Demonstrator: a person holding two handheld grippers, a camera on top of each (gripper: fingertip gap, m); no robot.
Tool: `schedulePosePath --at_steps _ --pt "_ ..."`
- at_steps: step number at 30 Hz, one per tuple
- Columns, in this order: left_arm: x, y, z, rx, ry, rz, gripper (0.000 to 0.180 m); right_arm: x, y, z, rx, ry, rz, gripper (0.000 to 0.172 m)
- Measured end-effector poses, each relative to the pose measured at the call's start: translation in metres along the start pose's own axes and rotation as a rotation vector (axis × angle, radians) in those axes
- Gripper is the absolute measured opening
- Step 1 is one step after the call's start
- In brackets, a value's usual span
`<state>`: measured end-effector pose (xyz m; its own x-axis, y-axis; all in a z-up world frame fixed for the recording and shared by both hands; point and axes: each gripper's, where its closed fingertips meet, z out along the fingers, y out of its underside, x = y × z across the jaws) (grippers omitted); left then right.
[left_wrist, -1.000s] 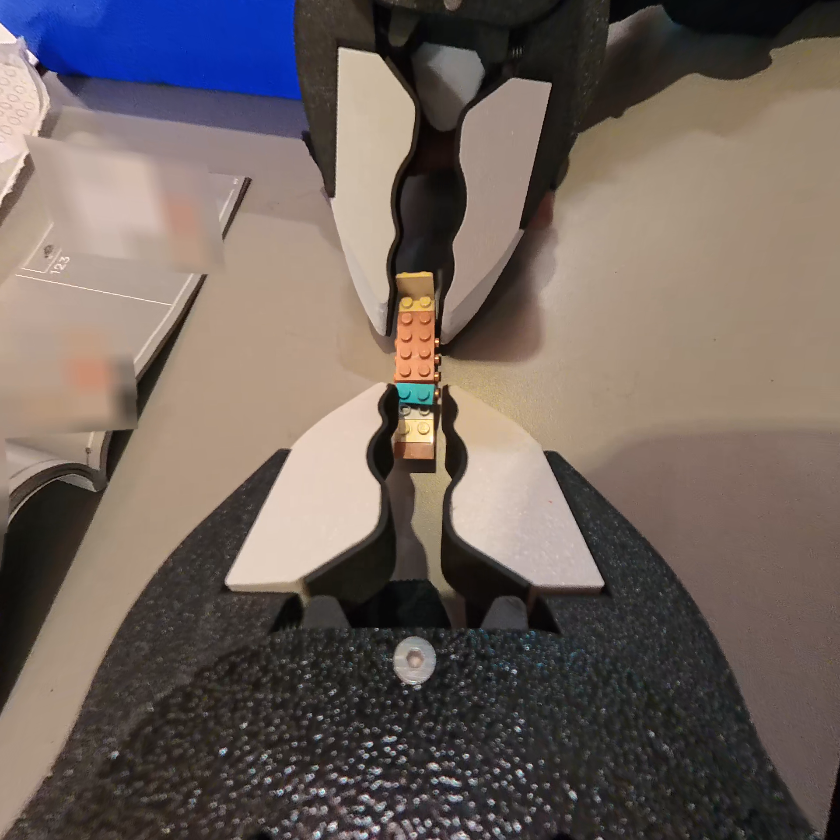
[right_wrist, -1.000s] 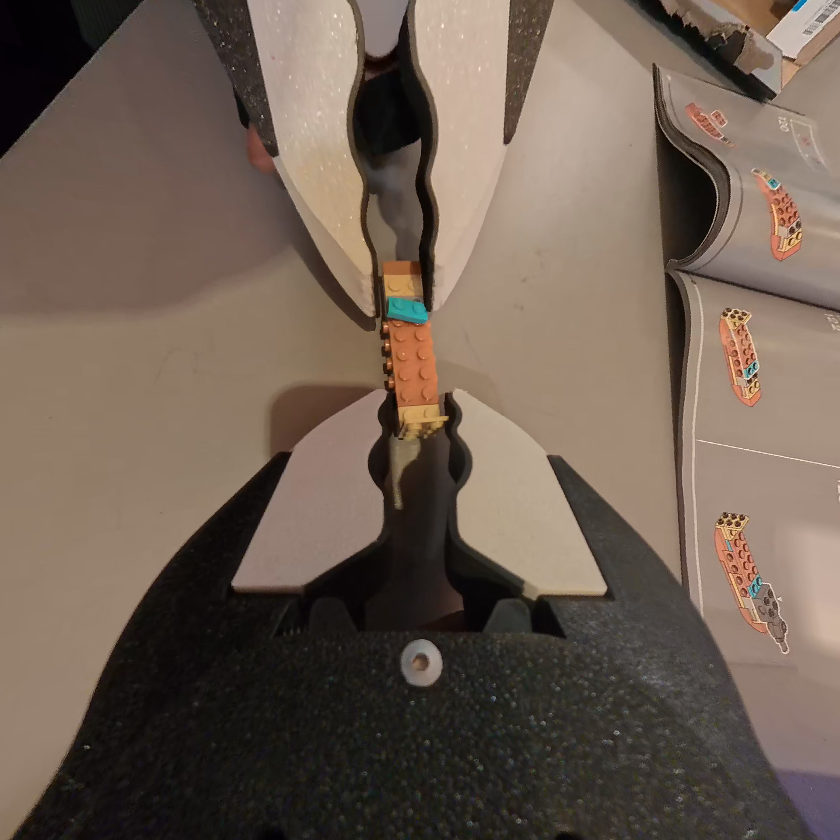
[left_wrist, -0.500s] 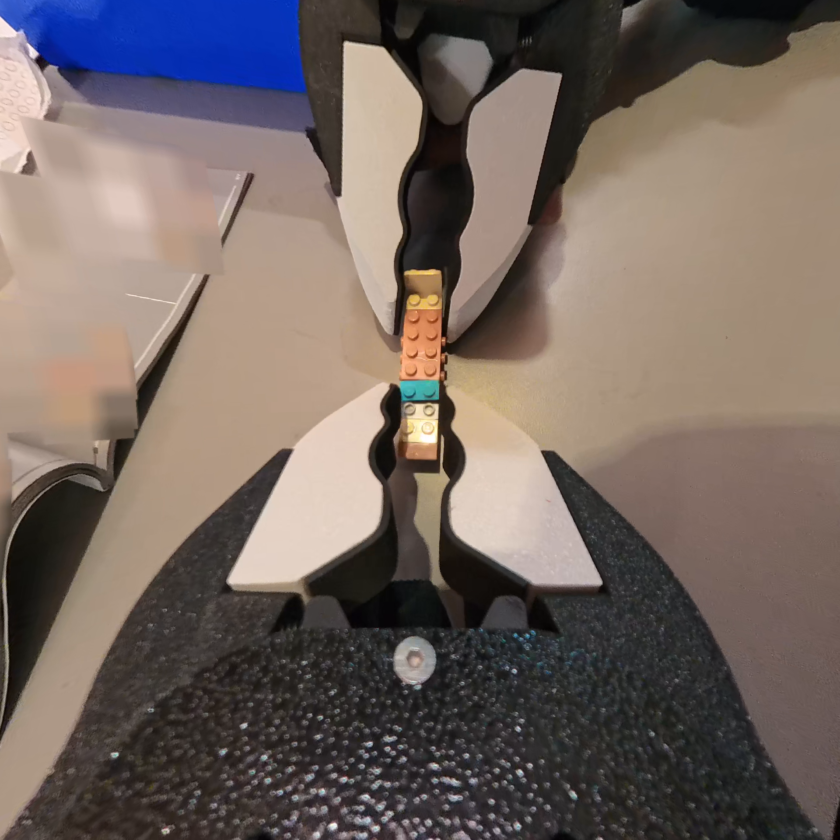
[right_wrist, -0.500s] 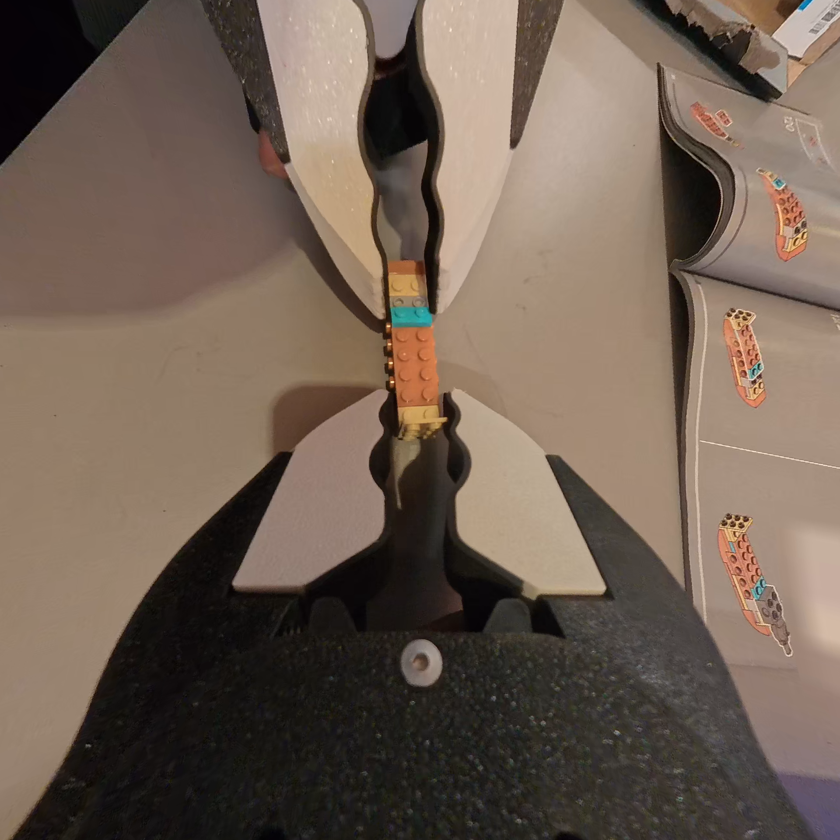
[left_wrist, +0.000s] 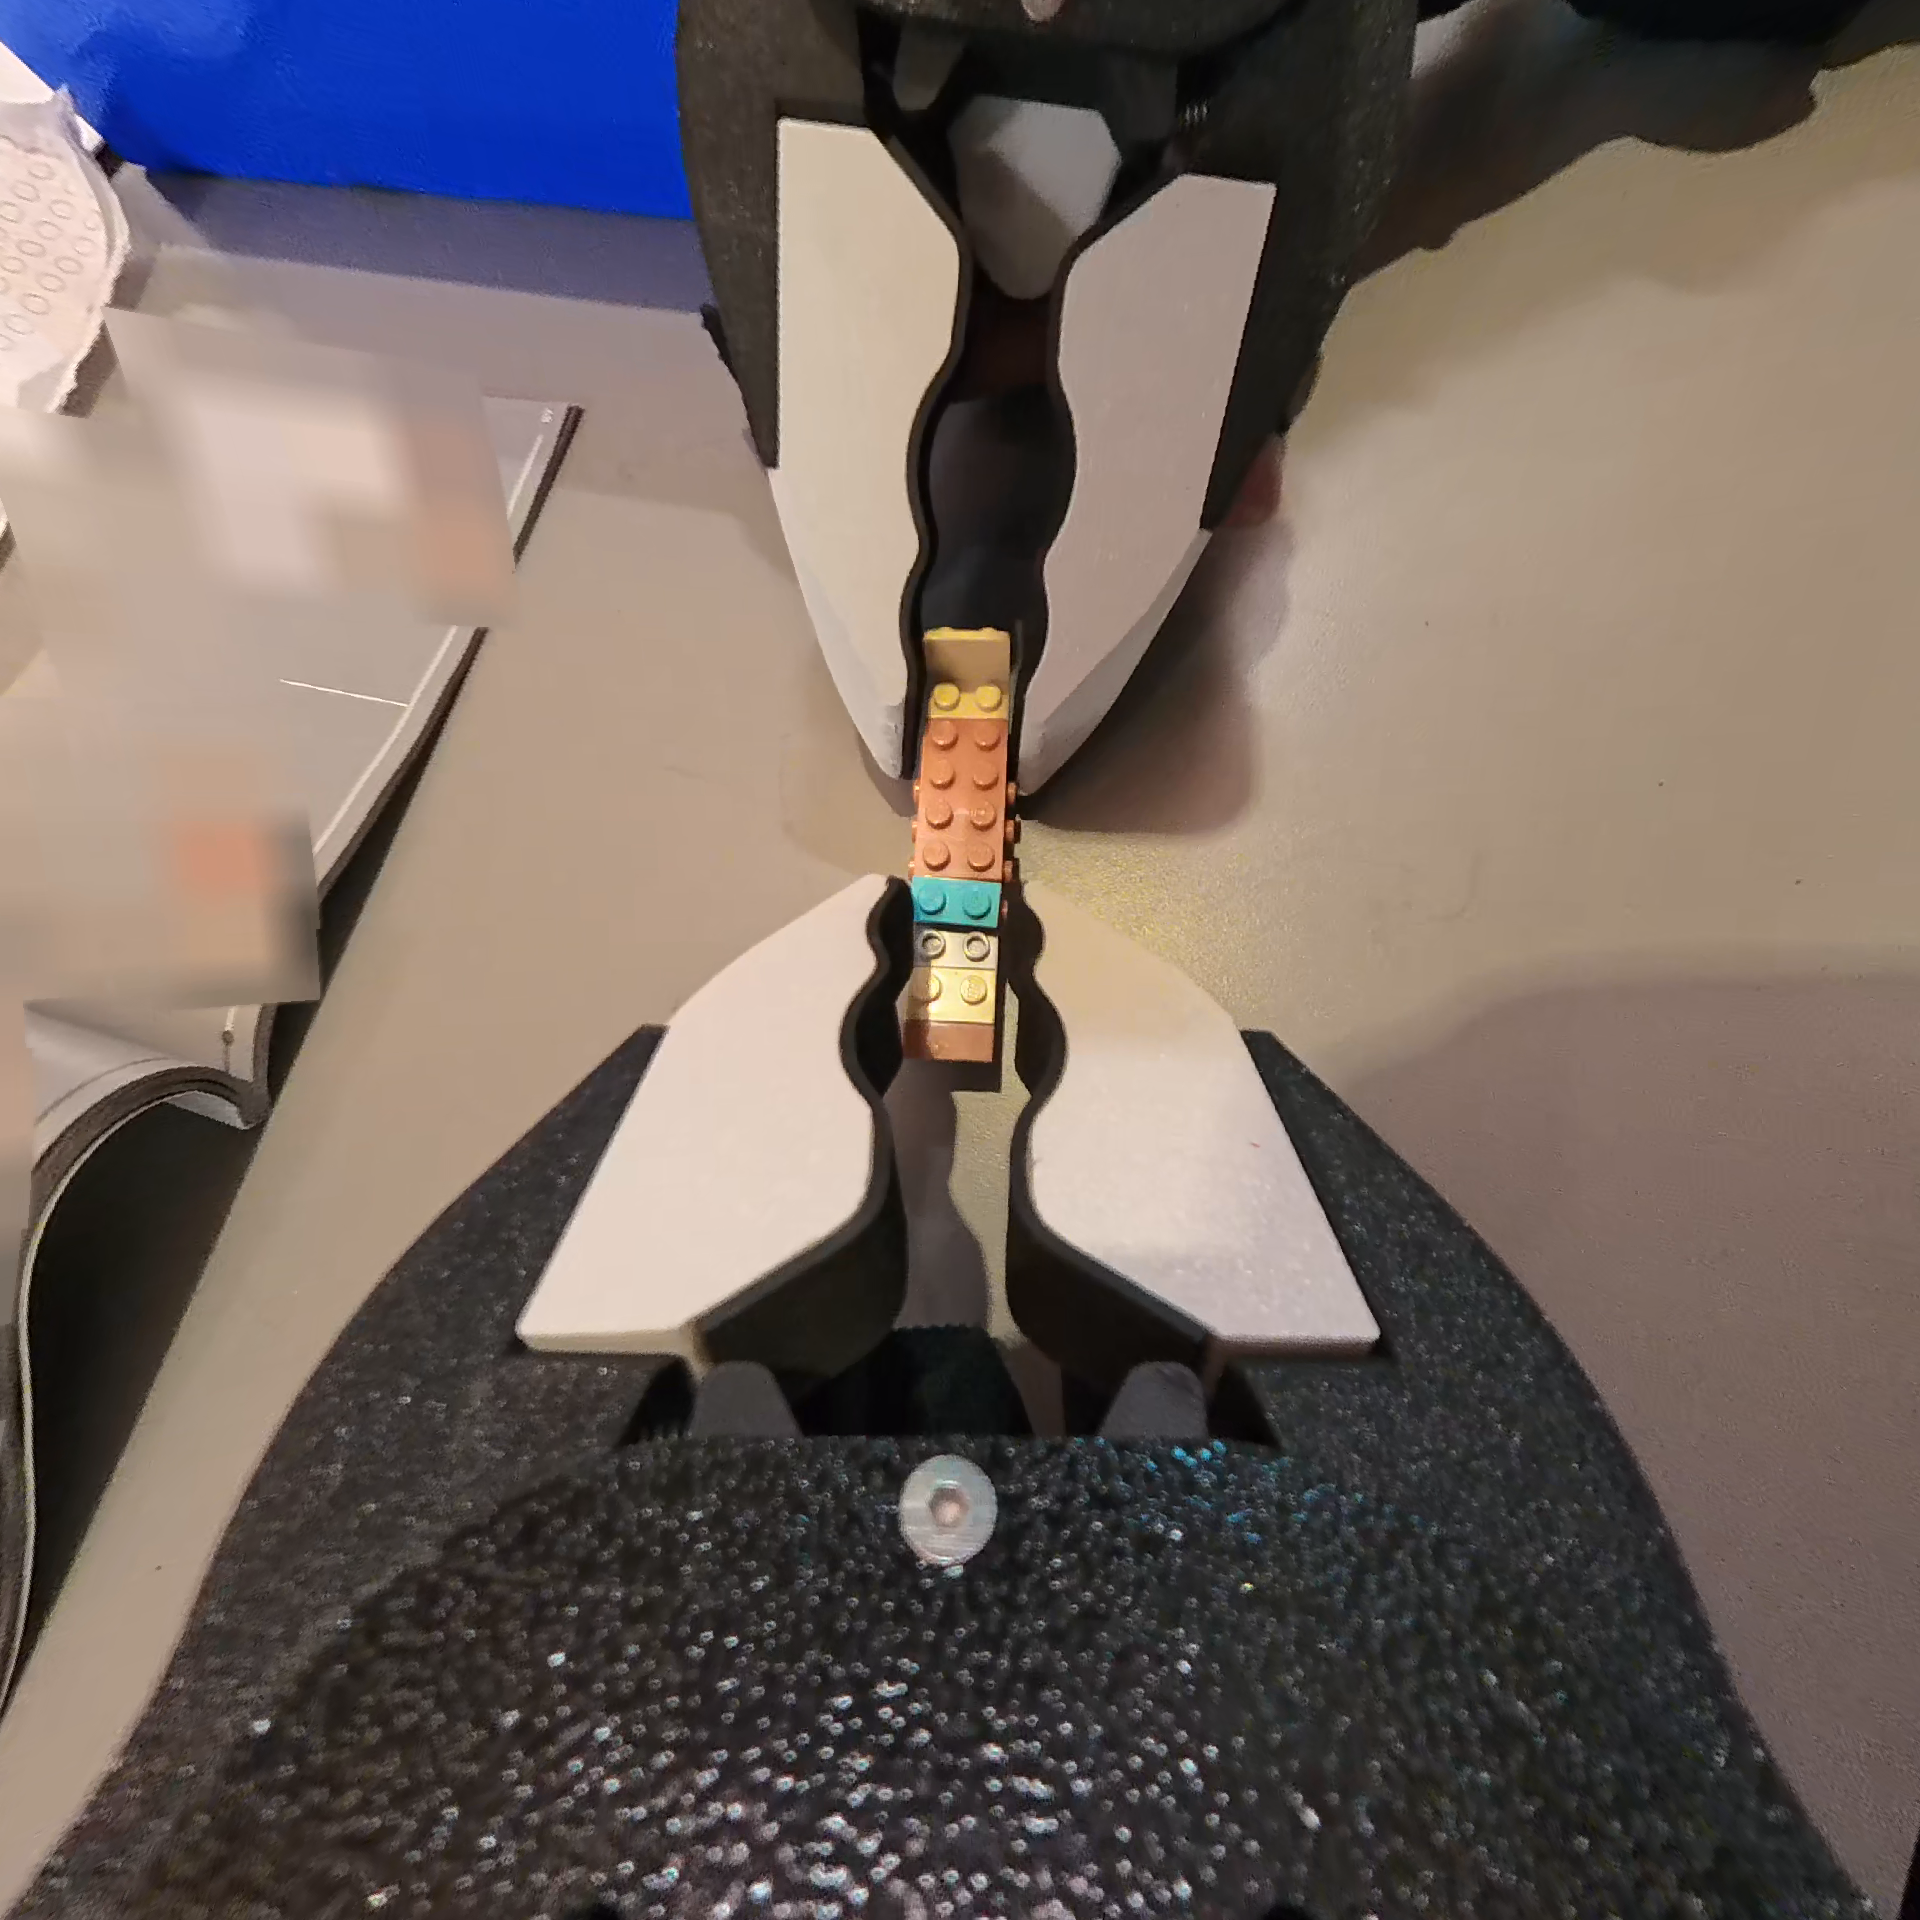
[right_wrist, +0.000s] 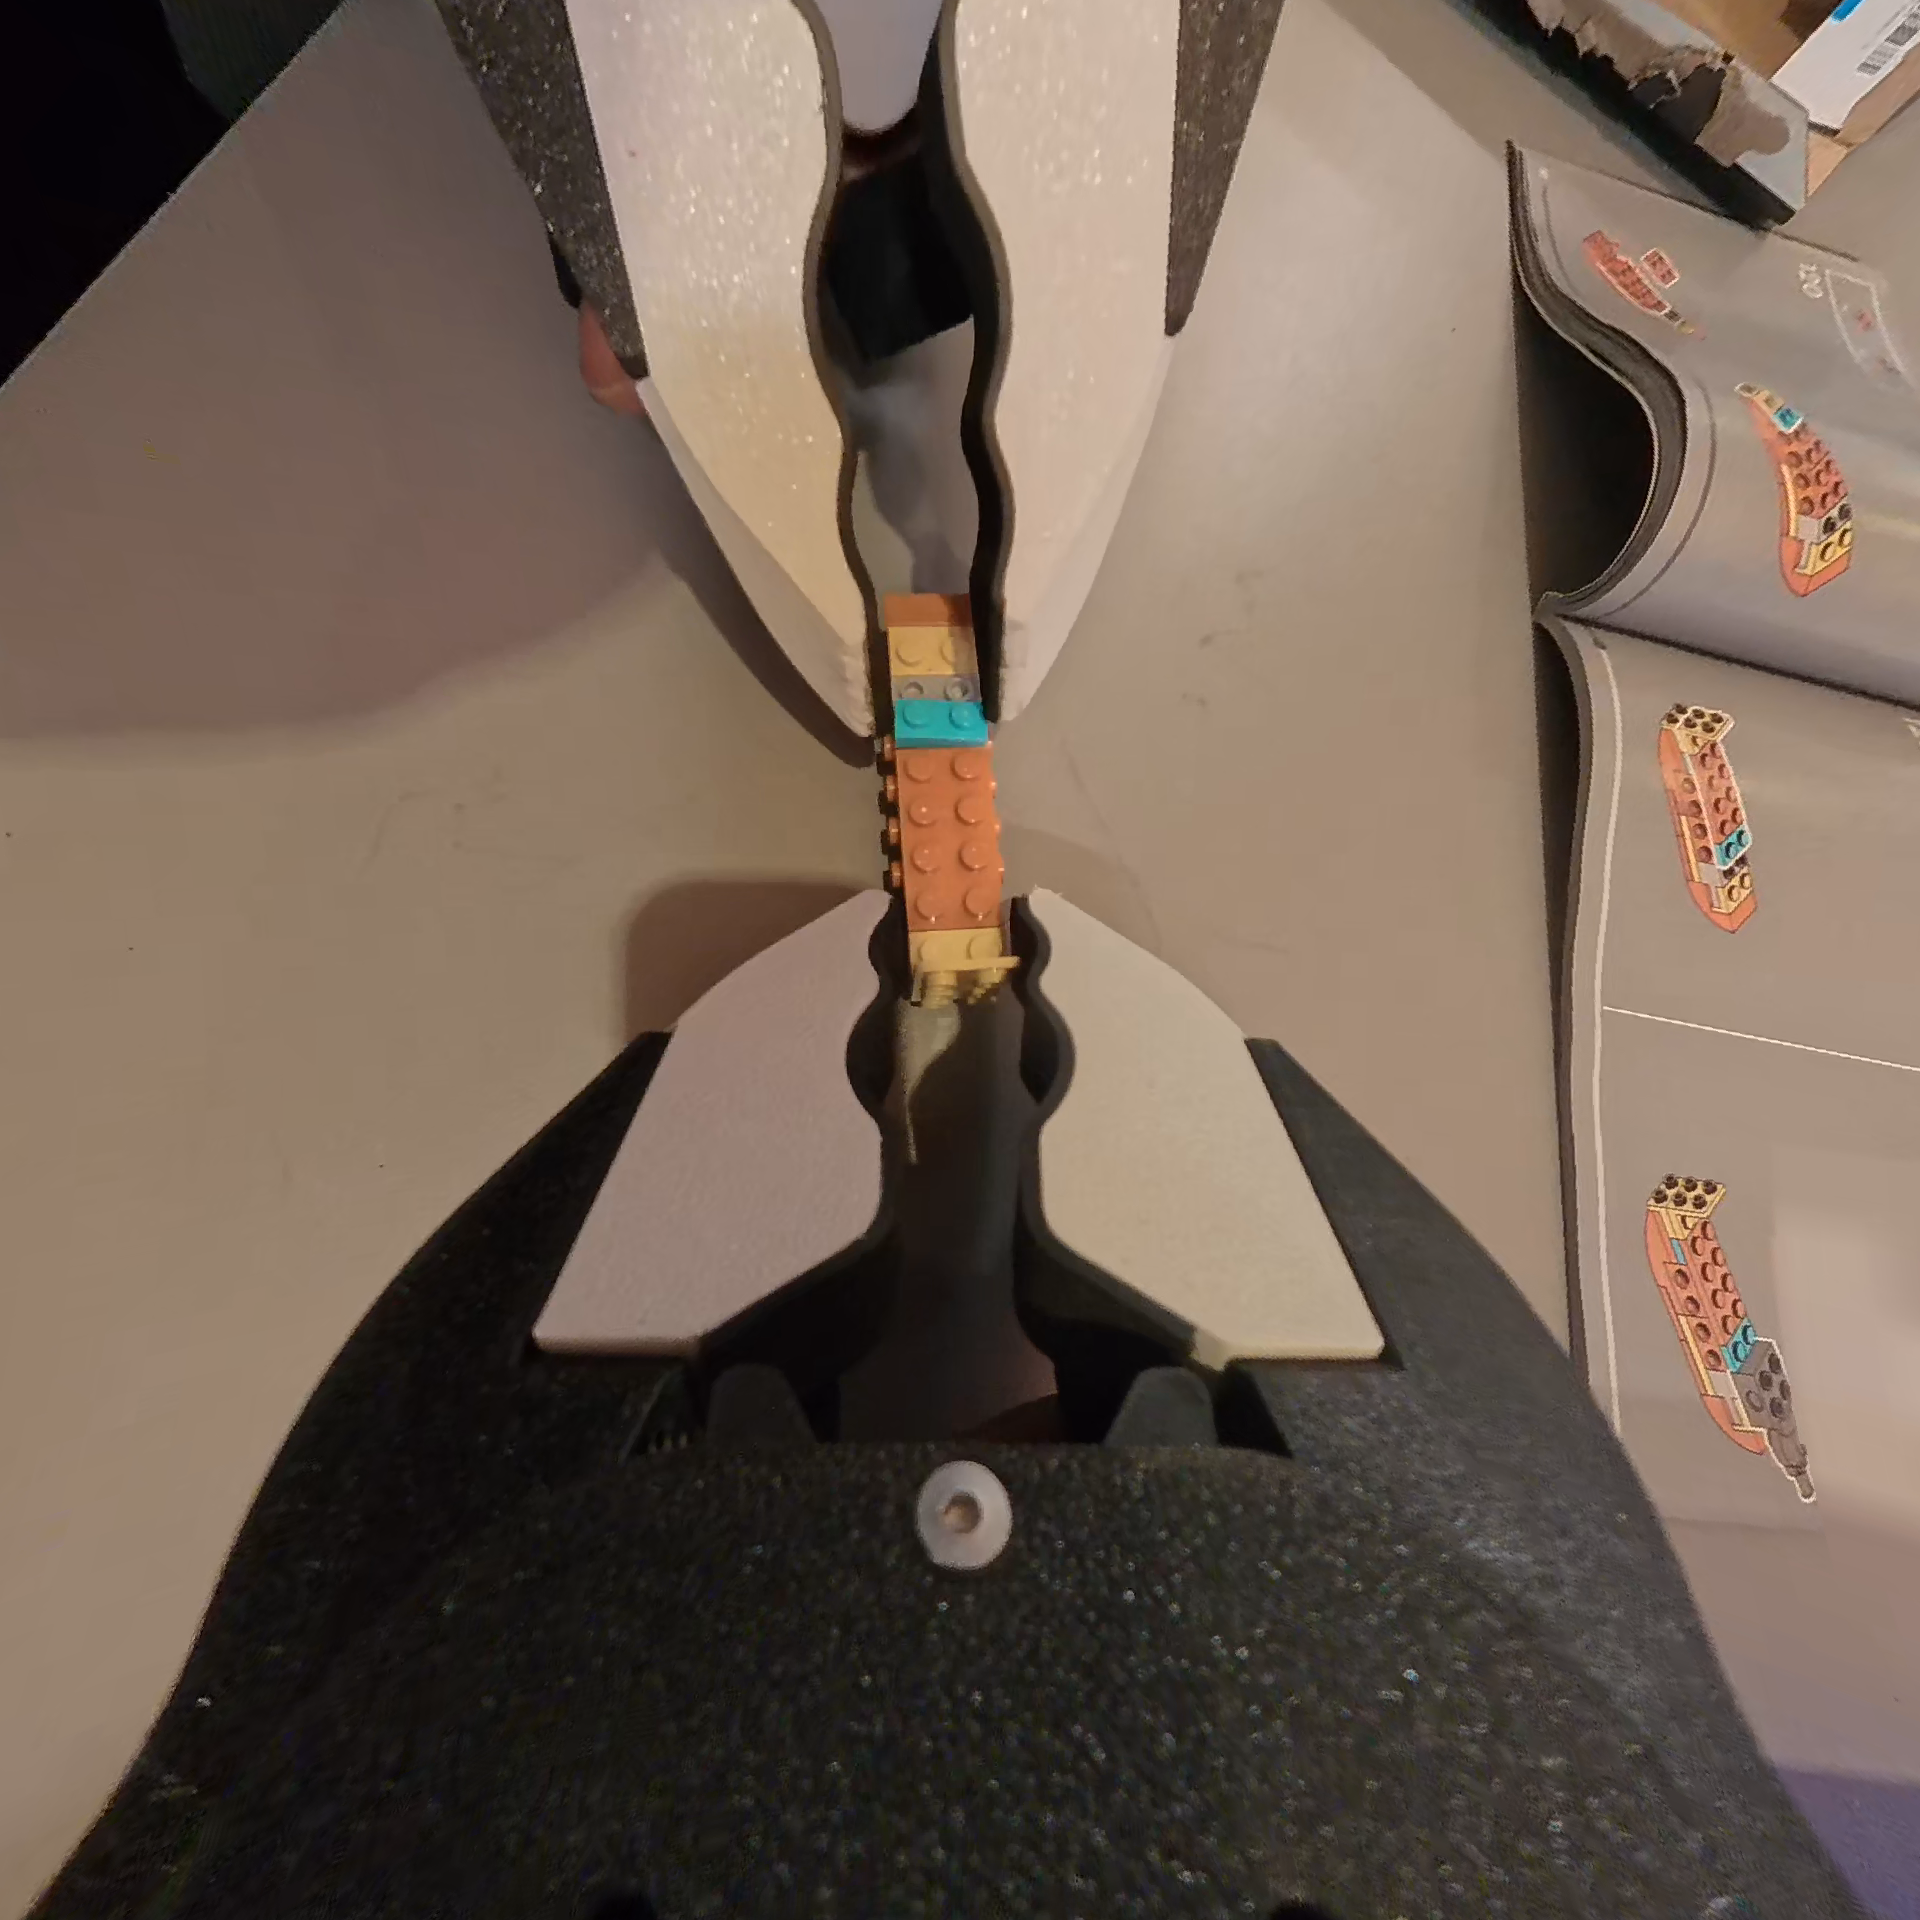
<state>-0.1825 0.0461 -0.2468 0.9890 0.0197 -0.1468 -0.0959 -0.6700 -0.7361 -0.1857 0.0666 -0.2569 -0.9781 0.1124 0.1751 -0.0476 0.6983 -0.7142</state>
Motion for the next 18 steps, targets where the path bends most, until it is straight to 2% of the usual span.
schedulePosePath --at_steps 10,18 --pt "-0.006 0.005 -0.004 0.012 -0.017 0.021 0.026 0.000 0.001 0.001 -0.011 -0.016 0.023 0.021" --pt "-0.006 0.016 0.002 -0.022 0.009 0.020 0.020 0.000 0.002 0.002 -0.021 -0.031 0.045 0.027"
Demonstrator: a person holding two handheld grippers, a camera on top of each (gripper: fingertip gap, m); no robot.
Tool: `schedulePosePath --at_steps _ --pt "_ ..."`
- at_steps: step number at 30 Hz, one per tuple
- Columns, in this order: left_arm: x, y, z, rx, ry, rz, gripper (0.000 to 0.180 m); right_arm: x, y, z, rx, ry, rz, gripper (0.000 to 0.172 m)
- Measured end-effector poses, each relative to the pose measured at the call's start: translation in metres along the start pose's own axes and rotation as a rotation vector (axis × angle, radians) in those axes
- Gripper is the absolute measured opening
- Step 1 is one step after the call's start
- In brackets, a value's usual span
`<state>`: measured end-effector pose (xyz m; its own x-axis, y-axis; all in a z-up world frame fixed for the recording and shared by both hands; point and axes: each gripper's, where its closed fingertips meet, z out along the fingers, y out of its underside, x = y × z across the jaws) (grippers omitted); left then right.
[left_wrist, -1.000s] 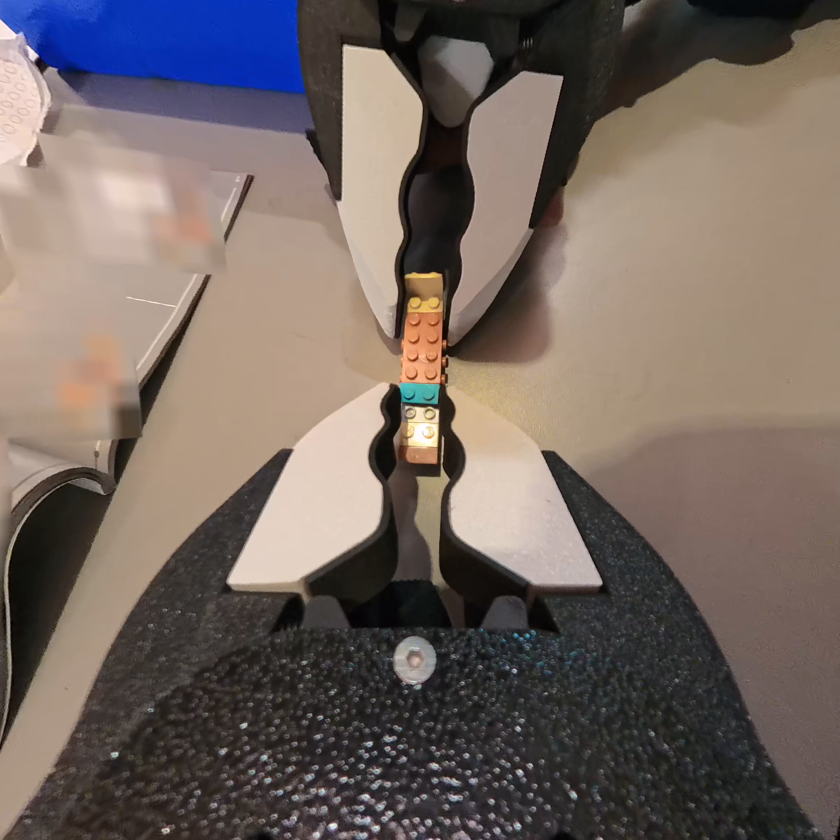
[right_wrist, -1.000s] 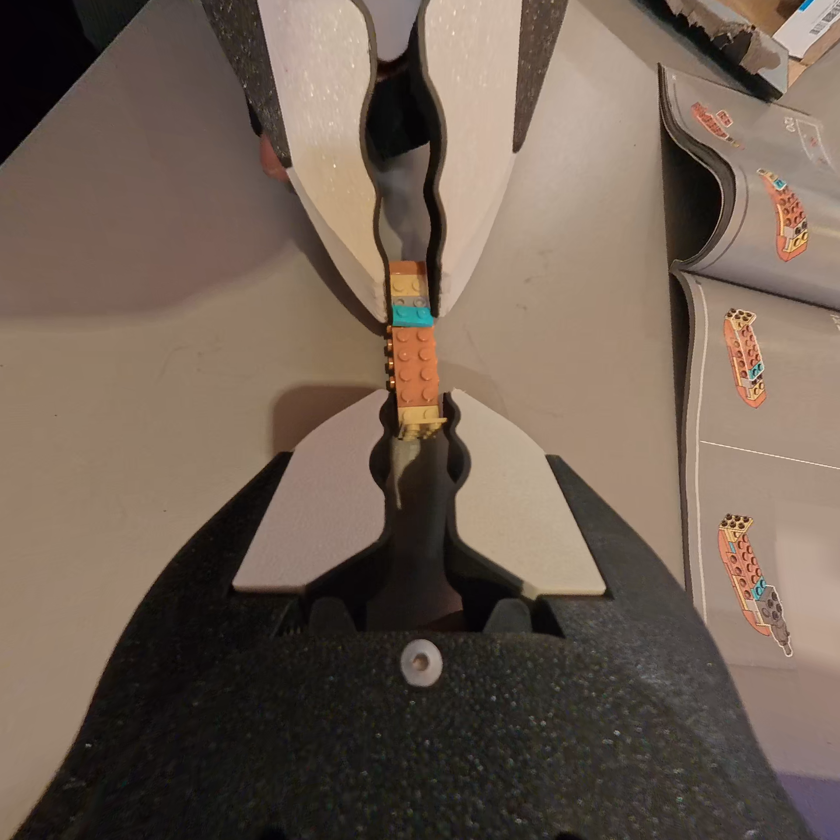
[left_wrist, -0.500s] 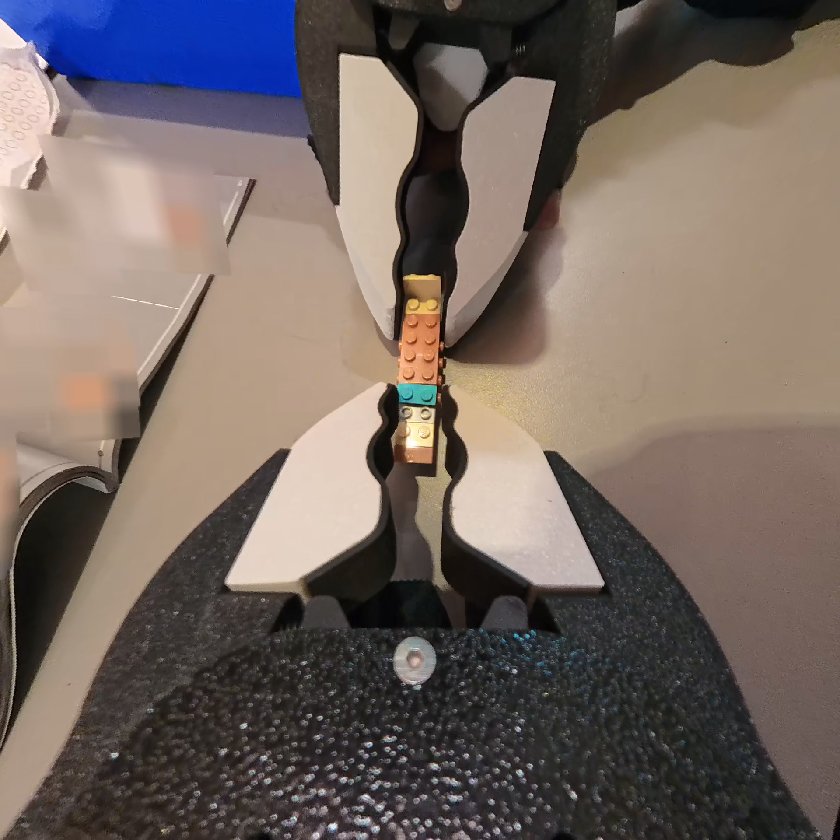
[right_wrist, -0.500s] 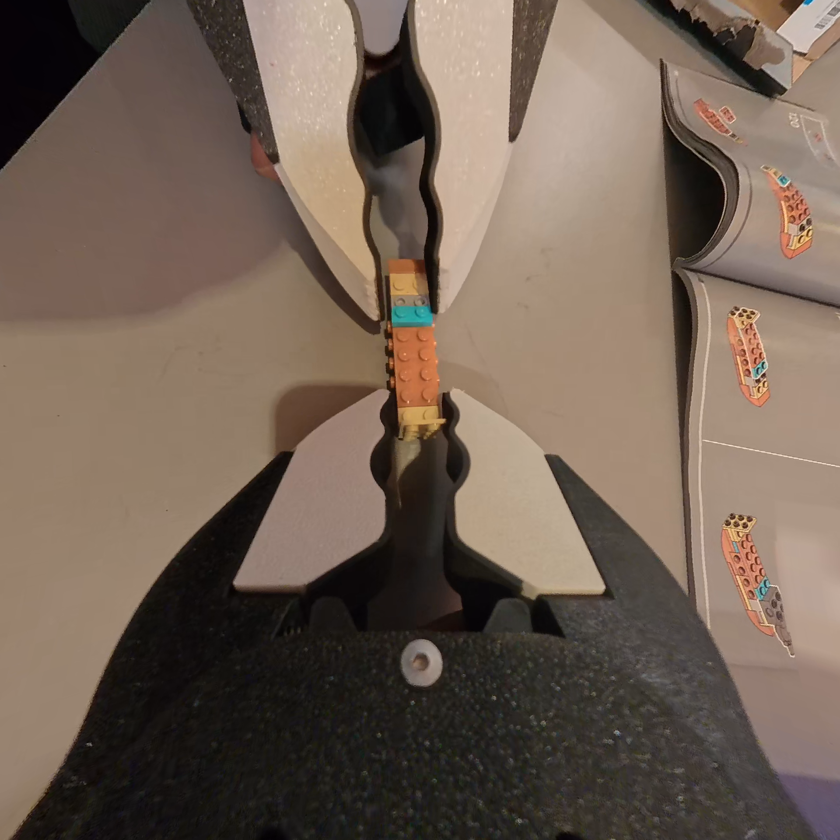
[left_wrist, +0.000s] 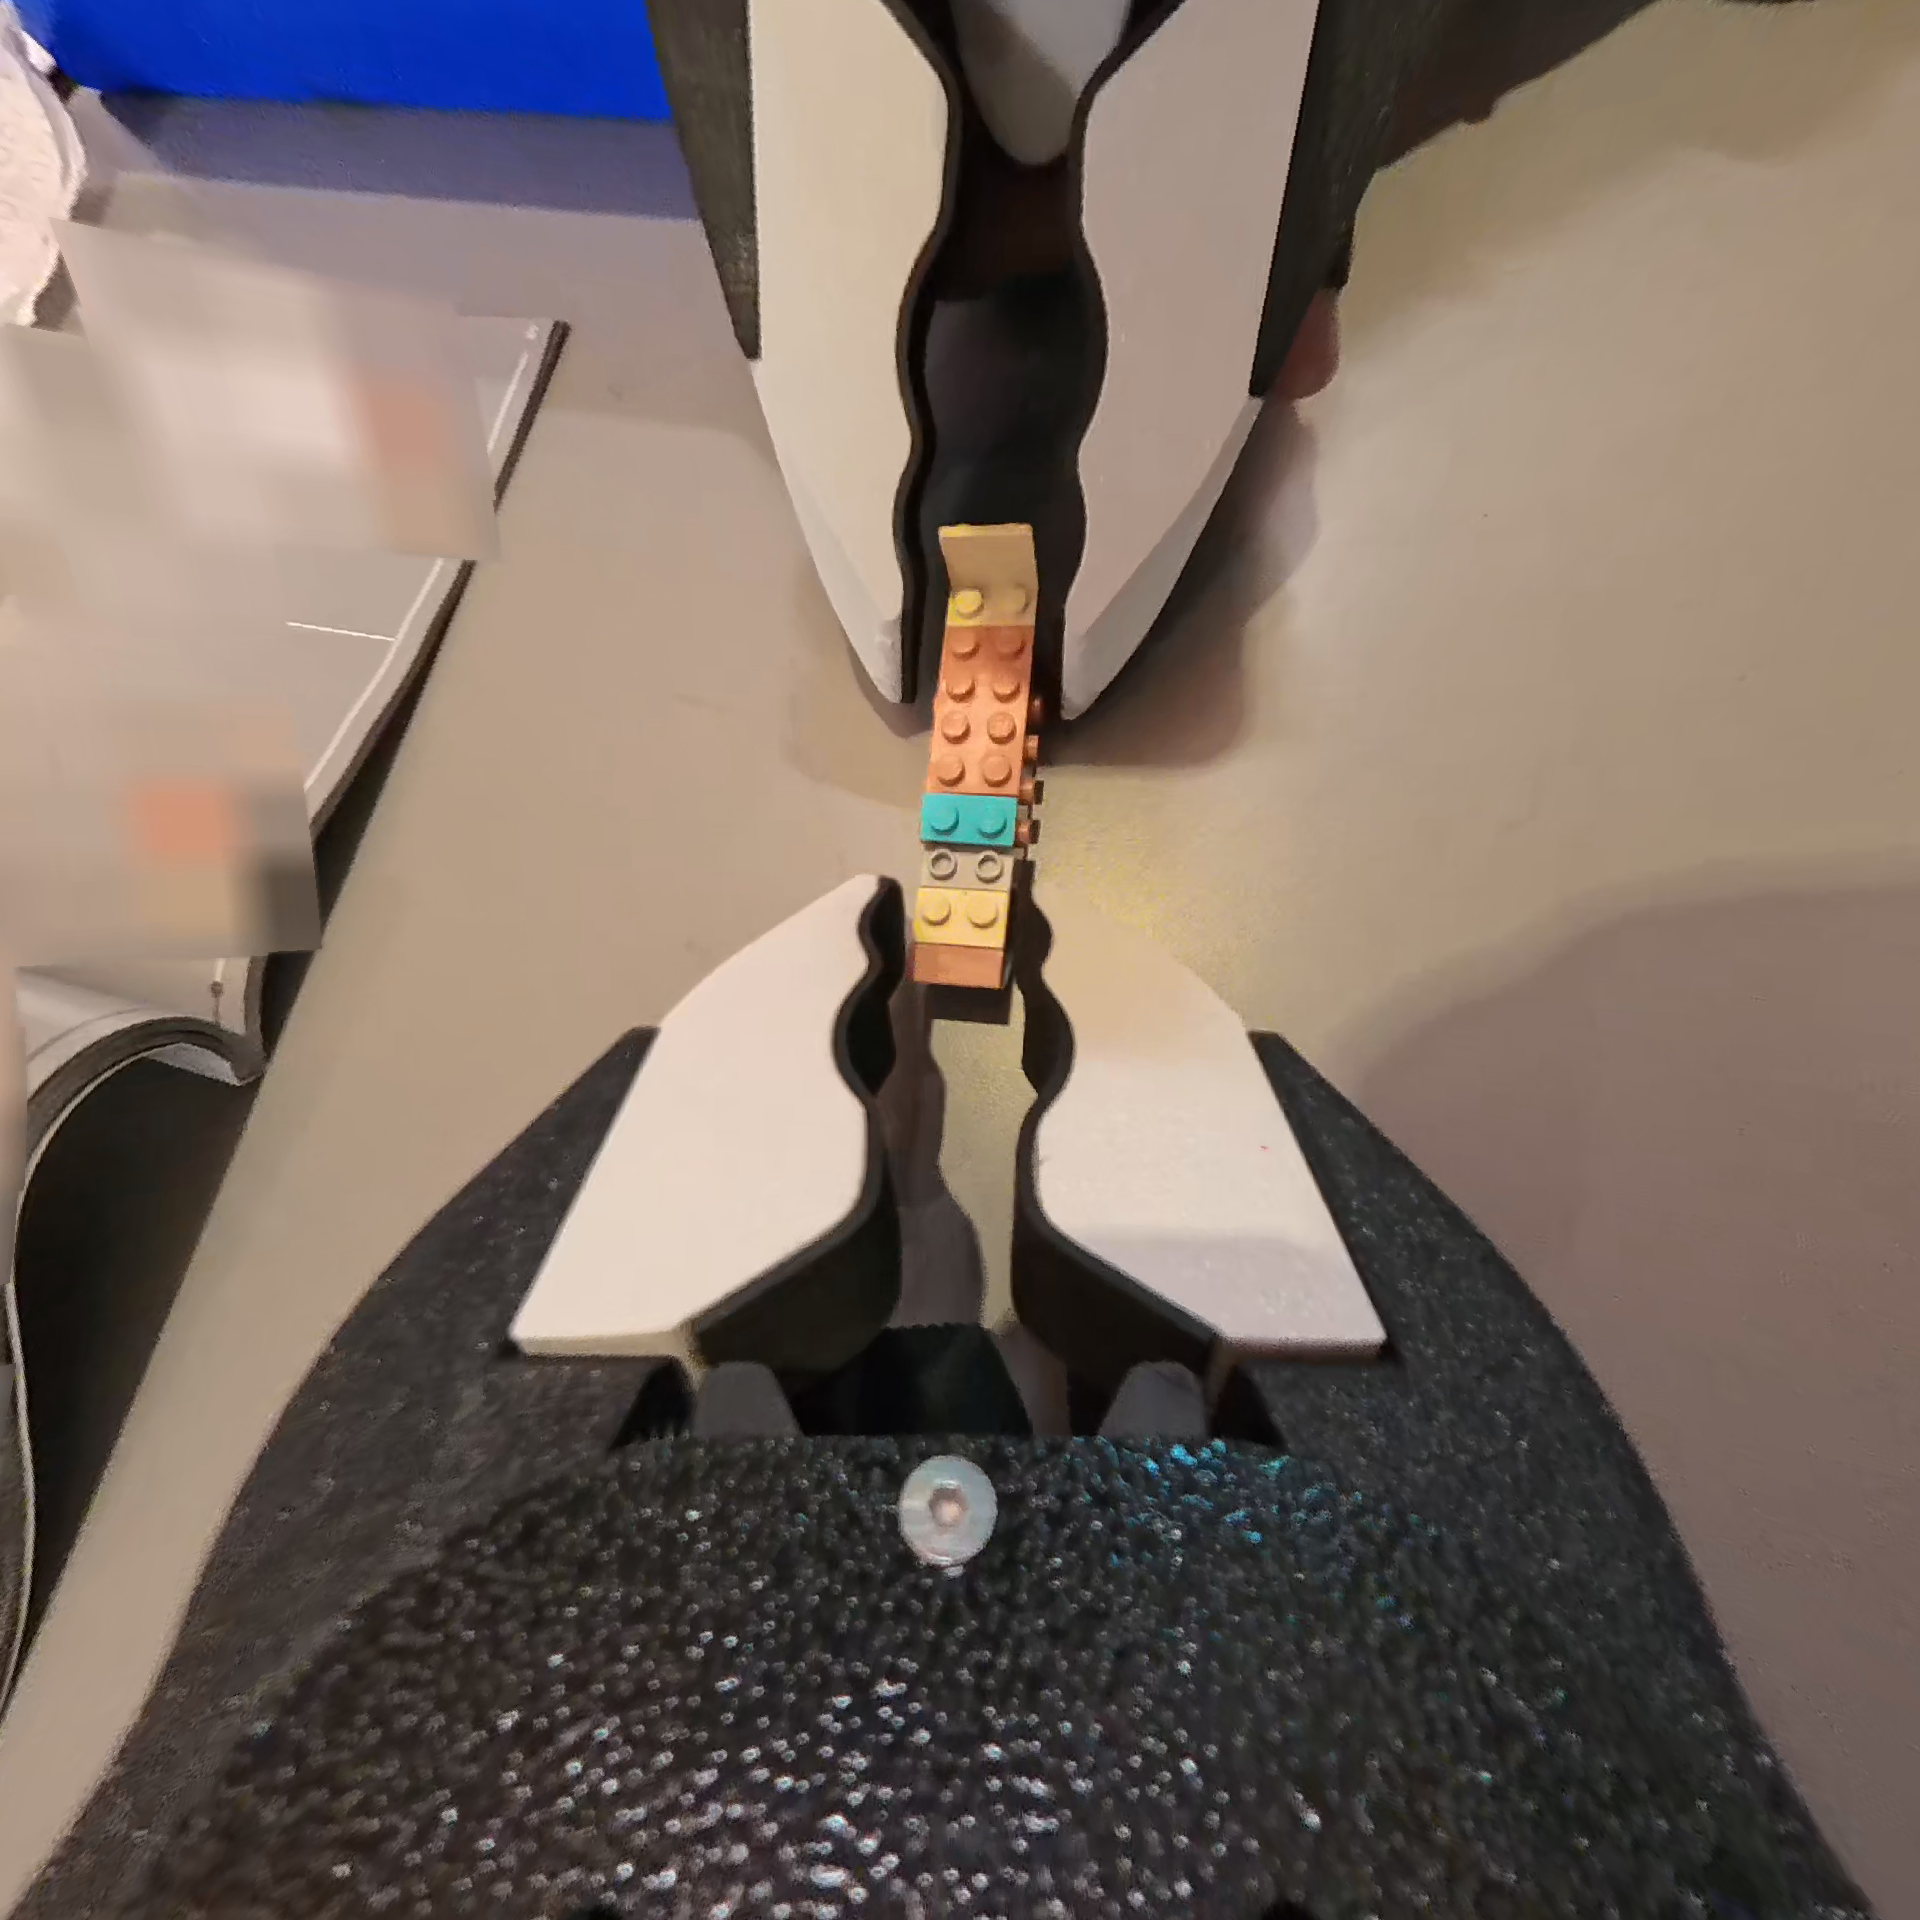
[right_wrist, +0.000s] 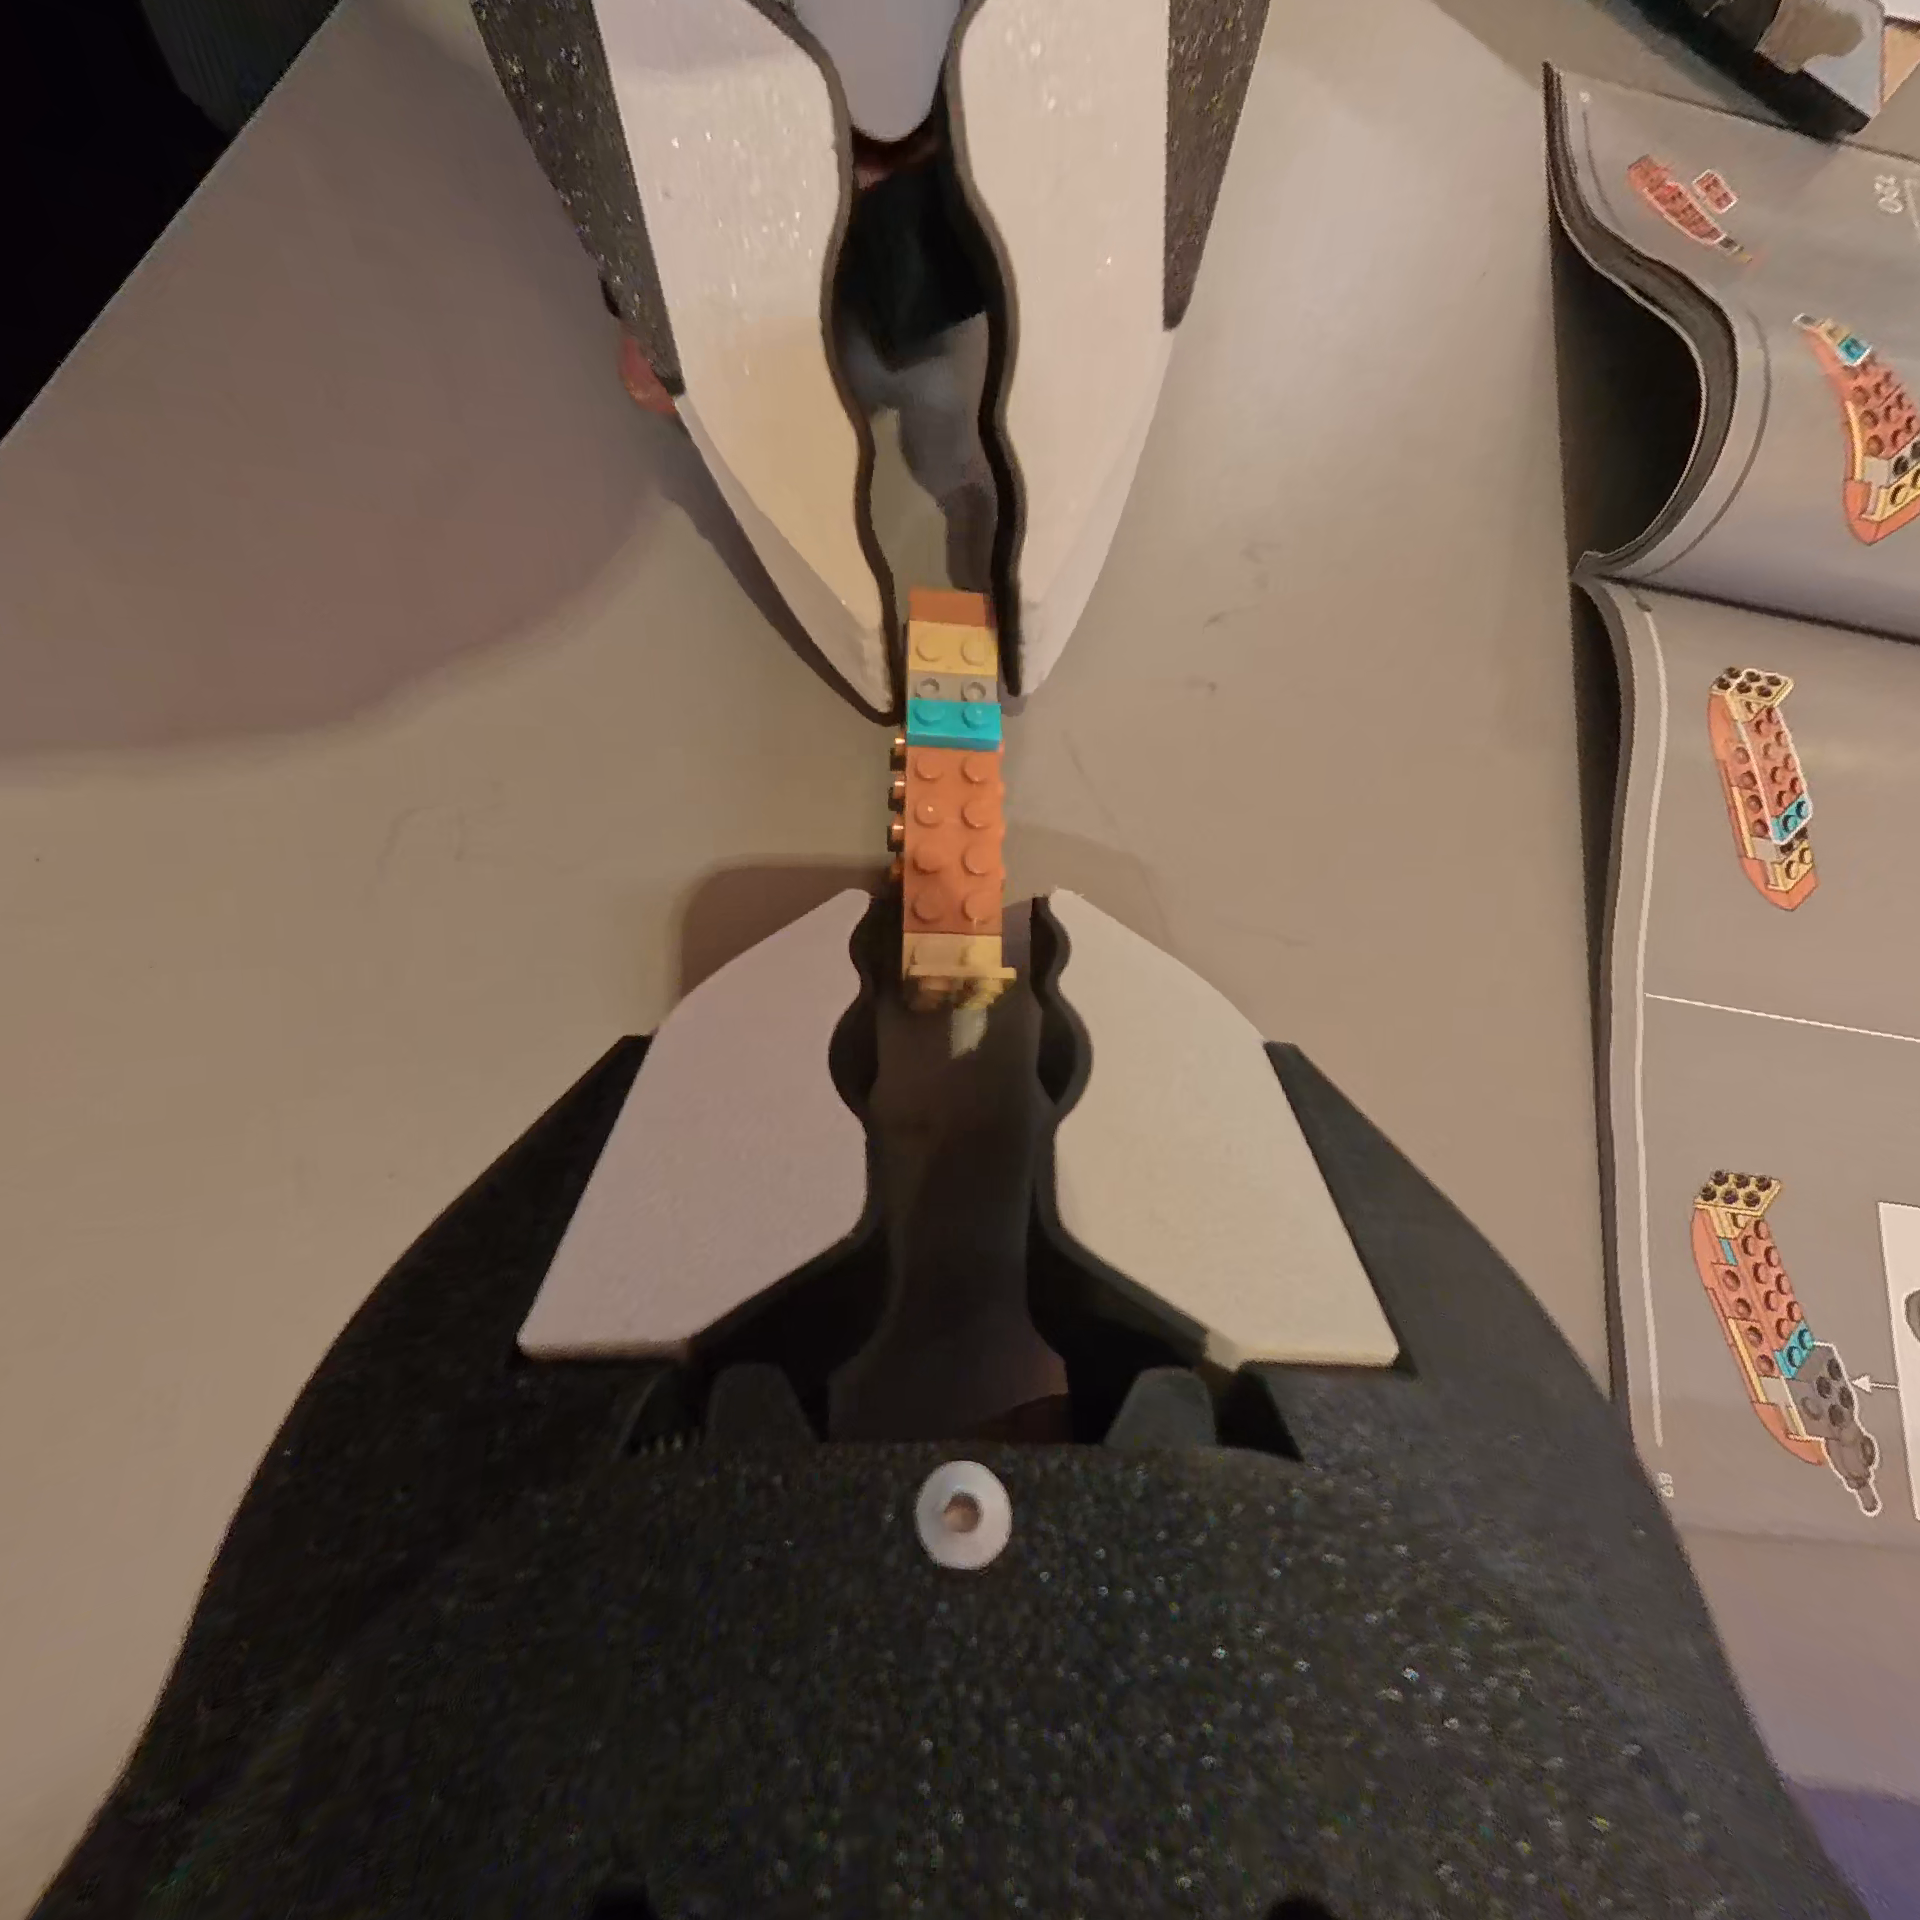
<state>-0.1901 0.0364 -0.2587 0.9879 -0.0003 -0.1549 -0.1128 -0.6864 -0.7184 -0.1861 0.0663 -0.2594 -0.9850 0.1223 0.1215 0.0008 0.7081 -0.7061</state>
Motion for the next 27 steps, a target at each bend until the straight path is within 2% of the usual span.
schedulePosePath --at_steps 10,15,21,24,27 --pt "0.001 -0.002 0.002 -0.002 -0.001 0.004 0.018 -0.003 -0.005 0.006 -0.006 -0.013 0.014 0.030" --pt "0.002 -0.003 0.003 -0.003 -0.002 0.011 0.018 -0.002 -0.005 0.007 -0.014 -0.012 0.033 0.022" --pt "0.002 -0.004 0.002 0.008 -0.007 0.026 0.019 -0.003 -0.004 0.006 -0.011 -0.028 0.032 0.021" --pt "-0.001 -0.009 -0.001 0.043 -0.035 0.087 0.026 -0.003 -0.003 0.006 -0.010 -0.040 0.048 0.021" --pt "-0.001 -0.019 -0.008 0.129 -0.064 0.225 0.033 -0.002 -0.003 0.005 -0.007 -0.045 0.064 0.021"
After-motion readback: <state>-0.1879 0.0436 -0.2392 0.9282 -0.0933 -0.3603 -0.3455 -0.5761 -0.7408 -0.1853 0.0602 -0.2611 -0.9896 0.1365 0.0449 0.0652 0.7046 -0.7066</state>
